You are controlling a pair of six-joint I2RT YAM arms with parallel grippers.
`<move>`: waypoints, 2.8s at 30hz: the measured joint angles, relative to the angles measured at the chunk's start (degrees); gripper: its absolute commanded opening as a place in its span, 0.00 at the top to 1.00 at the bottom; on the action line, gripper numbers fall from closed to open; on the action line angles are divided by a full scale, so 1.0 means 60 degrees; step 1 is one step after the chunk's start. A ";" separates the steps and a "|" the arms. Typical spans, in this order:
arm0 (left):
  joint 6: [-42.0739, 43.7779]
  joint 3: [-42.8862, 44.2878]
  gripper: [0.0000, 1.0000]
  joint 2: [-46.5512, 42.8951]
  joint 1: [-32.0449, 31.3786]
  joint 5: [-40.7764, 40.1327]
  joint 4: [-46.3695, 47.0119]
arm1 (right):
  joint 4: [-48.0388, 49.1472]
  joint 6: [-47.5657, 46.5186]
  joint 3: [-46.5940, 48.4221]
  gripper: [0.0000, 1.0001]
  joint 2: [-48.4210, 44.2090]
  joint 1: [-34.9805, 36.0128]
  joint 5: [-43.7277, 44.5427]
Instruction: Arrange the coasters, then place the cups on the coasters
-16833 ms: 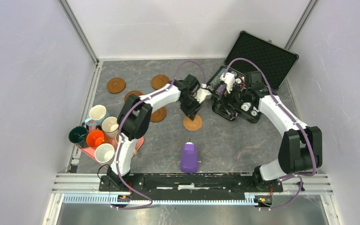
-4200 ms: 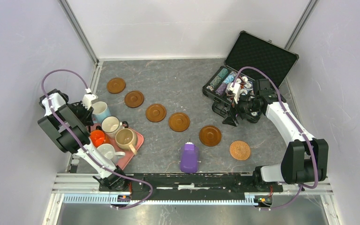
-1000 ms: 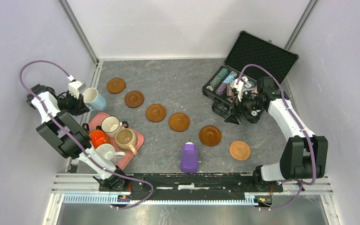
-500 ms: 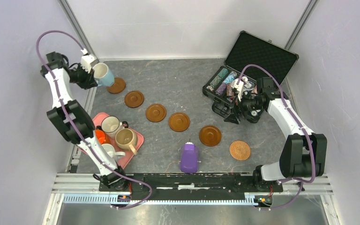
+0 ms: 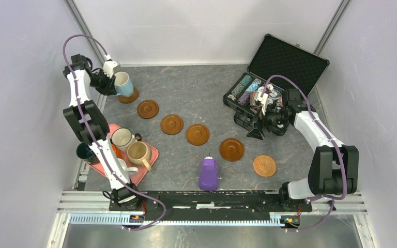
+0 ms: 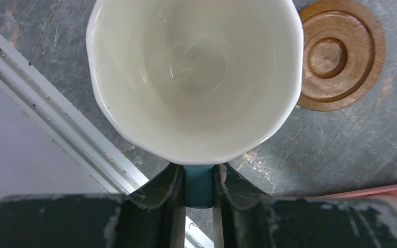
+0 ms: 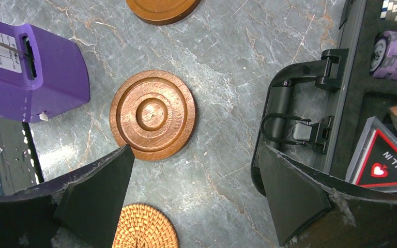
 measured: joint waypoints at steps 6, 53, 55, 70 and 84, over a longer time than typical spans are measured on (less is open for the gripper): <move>0.0000 0.0321 0.92 0.0448 0.0025 -0.0189 0.0044 | 0.0244 -0.0004 -0.0299 0.02 0.0200 0.0000 -0.0007; -0.0011 0.0841 0.21 0.1246 0.0033 -0.0157 0.0481 | 0.0503 0.0102 -0.0313 0.02 0.0339 0.0000 0.0040; -0.0029 0.0841 0.03 0.1239 0.0033 -0.0164 0.0452 | 0.0503 0.0102 -0.0313 0.02 0.0339 0.0000 0.0040; -0.0109 -0.1585 0.00 -0.1268 0.0852 0.0127 0.0302 | 0.0495 0.0095 -0.0313 0.02 0.0339 0.0000 -0.0025; -0.0204 -0.5650 0.00 -0.4200 0.1468 -0.0503 0.0590 | 0.0484 0.0062 -0.0313 0.02 0.0266 0.0000 -0.0084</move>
